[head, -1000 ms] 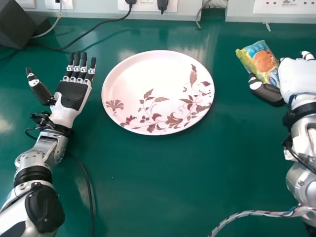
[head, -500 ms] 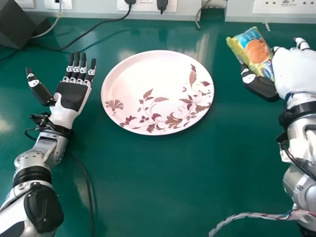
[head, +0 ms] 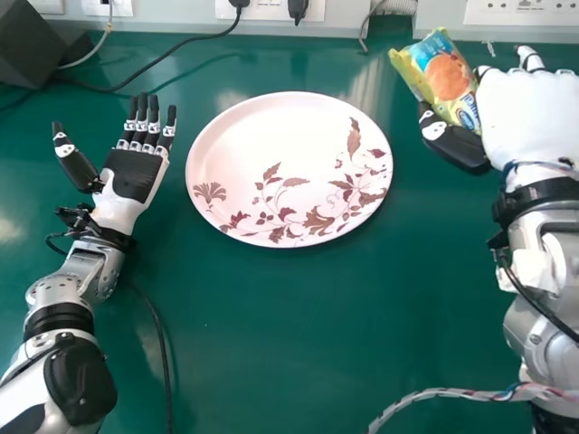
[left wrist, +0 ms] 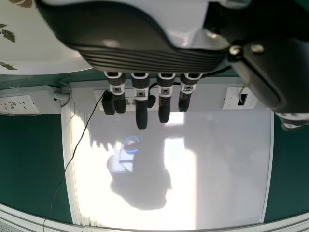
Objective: Pick up biscuit and place it in the plate
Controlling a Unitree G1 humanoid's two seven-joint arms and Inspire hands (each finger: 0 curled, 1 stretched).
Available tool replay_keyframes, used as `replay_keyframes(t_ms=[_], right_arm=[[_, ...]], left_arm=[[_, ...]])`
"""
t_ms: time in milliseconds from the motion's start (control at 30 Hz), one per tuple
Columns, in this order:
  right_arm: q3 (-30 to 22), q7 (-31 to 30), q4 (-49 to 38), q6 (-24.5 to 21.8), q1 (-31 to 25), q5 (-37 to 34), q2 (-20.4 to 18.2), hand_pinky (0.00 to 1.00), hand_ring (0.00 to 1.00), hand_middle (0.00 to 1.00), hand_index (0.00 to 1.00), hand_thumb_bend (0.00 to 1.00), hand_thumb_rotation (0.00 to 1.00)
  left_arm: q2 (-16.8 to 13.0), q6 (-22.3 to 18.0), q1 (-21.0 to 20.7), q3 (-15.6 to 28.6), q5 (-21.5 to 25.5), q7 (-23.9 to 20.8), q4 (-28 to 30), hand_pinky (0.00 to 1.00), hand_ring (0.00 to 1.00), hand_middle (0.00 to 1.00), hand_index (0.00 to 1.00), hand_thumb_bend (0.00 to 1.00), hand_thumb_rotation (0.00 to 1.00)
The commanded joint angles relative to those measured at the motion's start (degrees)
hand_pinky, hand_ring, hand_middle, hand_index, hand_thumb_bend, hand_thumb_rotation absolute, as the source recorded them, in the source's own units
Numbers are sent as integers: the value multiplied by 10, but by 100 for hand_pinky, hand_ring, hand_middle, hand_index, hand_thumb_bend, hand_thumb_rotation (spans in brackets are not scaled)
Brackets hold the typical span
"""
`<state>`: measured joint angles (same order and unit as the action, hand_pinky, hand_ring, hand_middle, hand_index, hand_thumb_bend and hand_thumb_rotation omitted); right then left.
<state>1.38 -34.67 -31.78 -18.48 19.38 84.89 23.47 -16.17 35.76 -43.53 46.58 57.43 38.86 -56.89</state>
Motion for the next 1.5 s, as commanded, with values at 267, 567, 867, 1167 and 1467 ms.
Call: replay_keyframes(t_ms=[267, 567, 867, 1167, 1467], right_arm=[[10, 25, 8, 11, 16, 1, -21, 12, 20, 25, 47, 46, 6], [24, 43, 23, 25, 25, -3, -24, 12, 20, 26, 47, 48, 4], [35, 92, 40, 31, 25, -15, -35, 13, 20, 26, 47, 49, 4], [47, 110, 54, 34, 31, -21, -42, 13, 21, 26, 48, 50, 0], [66, 125, 77, 41, 39, -28, -44, 13, 21, 26, 48, 50, 0]], left_arm=[[-6, 1, 4, 3, 1, -2, 3, 96, 88, 94, 100, 97, 52], [-10, -3, 0, 0, -3, 11, -10, 95, 88, 93, 99, 96, 56], [-11, 2, -1, 1, -2, 14, -15, 95, 87, 91, 100, 97, 53], [-13, 2, -2, 1, -3, 21, -25, 94, 87, 91, 100, 97, 53], [-11, 8, 0, 3, 1, 21, -19, 94, 86, 93, 100, 95, 53]])
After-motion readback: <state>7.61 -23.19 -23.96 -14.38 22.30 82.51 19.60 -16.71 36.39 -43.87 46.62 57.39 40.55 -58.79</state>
